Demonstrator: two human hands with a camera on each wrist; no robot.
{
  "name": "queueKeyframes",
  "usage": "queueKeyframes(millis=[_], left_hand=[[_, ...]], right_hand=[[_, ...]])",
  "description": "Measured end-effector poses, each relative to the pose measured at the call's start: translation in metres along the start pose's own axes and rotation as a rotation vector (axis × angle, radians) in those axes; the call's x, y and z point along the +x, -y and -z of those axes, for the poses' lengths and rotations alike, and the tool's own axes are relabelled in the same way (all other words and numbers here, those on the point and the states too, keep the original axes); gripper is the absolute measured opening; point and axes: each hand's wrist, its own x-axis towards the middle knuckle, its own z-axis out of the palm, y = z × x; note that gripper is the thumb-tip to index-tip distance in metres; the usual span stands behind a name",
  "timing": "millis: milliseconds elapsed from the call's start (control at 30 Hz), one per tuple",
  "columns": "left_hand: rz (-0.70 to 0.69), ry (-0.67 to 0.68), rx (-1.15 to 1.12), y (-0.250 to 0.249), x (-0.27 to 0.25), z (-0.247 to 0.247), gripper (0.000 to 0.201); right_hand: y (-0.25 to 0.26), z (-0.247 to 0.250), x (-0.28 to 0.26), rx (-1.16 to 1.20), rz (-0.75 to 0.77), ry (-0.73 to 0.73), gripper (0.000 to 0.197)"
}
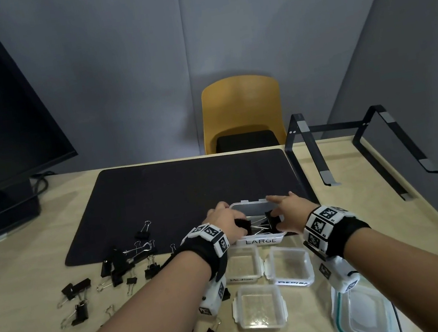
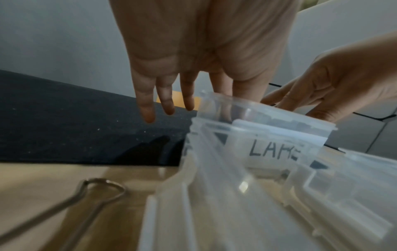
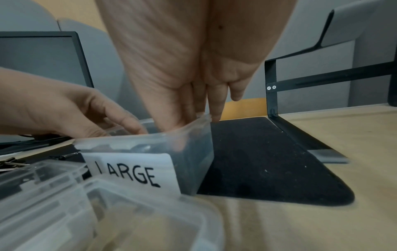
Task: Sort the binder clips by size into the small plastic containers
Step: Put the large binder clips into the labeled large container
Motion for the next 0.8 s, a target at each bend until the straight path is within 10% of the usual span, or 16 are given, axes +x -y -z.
queueKeyframes(millis=[800], left_hand=[[-0.114, -0.171, -0.121, 0.018, -0.024, -0.001, 0.036]], right_hand=[[0.004, -0.005, -0.011, 0.215, -0.053, -0.182, 0.037]])
